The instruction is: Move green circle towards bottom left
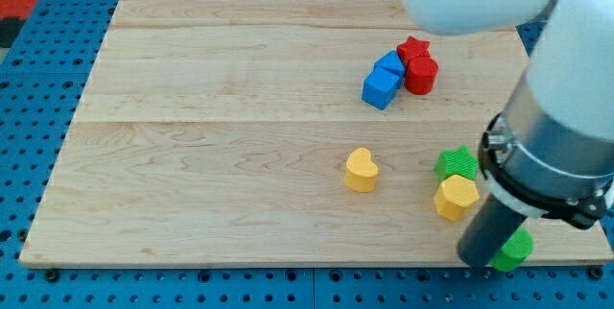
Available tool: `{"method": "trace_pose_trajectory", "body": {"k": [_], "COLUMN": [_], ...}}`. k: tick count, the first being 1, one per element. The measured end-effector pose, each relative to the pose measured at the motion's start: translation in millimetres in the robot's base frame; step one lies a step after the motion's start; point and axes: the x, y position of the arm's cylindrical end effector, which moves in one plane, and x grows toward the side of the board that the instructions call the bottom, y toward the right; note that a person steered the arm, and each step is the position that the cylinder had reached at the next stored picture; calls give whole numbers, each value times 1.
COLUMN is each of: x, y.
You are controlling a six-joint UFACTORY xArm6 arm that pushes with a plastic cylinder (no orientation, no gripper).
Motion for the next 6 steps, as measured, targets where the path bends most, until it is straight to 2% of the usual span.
{"method": "trace_pose_trajectory", "body": {"k": [2, 4, 5, 6], "x": [-31, -57, 1, 3], "y": [11, 100, 132, 132]}}
